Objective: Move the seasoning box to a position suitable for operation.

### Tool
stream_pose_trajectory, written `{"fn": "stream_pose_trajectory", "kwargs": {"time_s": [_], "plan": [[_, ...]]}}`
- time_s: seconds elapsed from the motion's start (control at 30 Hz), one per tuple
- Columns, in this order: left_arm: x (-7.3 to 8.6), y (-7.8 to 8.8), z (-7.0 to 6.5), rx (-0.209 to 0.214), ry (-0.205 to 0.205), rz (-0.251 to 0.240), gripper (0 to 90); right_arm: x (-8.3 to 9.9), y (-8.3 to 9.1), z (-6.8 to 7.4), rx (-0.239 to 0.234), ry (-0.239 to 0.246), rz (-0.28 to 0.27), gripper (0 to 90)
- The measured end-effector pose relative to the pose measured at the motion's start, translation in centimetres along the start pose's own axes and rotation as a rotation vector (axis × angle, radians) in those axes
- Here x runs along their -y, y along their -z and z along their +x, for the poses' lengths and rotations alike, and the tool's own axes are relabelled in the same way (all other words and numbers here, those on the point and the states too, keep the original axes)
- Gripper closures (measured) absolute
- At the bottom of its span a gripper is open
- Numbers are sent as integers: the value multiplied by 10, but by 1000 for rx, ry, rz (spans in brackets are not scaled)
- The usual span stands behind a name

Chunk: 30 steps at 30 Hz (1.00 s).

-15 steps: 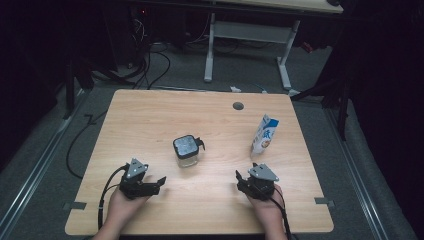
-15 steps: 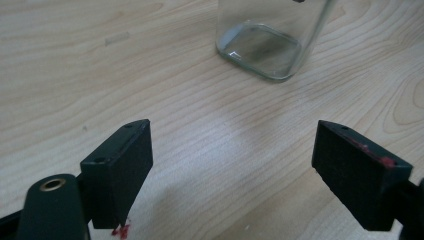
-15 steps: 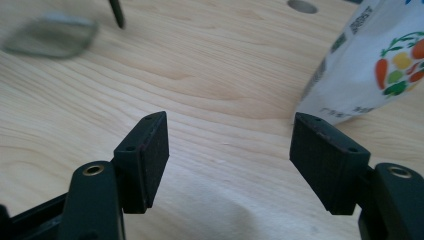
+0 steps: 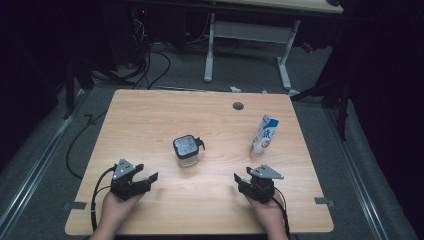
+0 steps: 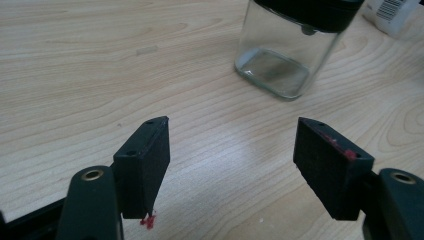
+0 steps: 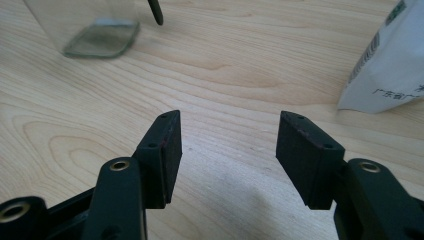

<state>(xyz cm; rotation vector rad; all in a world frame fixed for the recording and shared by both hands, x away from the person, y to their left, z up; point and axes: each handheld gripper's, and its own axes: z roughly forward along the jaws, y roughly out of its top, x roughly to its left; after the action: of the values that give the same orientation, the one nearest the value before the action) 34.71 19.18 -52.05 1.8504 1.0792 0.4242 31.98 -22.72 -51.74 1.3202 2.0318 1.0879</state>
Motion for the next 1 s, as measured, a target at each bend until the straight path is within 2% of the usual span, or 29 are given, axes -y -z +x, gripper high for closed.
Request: {"fn": "stream_pose_trajectory", "kwargs": {"time_s": [0.1,0.17,0.33,0.4,0.5,0.73,0.87,0.93,1.0], "plan": [[0,-1,-4,-30,-33,9,353,0,-2,0,-5,-7,10,494],[0,-2,-6,-28,-43,-1,421,0,-3,0,-10,-4,22,496],[-3,-6,-7,-22,-58,-4,468,-1,-4,2,-31,-4,34,510],[-6,-12,-6,-9,-48,-1,488,-1,-3,3,-42,20,39,511],[-10,-18,-5,-20,-50,16,564,1,-5,7,-45,55,46,507],[-28,-36,5,-46,-9,28,730,0,-4,8,-78,51,54,557],[-39,-49,4,-69,-34,29,796,0,-6,7,-86,45,56,510],[-45,-56,1,-79,-59,29,830,0,-6,8,-85,45,56,512],[-50,-62,0,-80,-64,37,841,0,-7,9,-88,48,54,509]]}}
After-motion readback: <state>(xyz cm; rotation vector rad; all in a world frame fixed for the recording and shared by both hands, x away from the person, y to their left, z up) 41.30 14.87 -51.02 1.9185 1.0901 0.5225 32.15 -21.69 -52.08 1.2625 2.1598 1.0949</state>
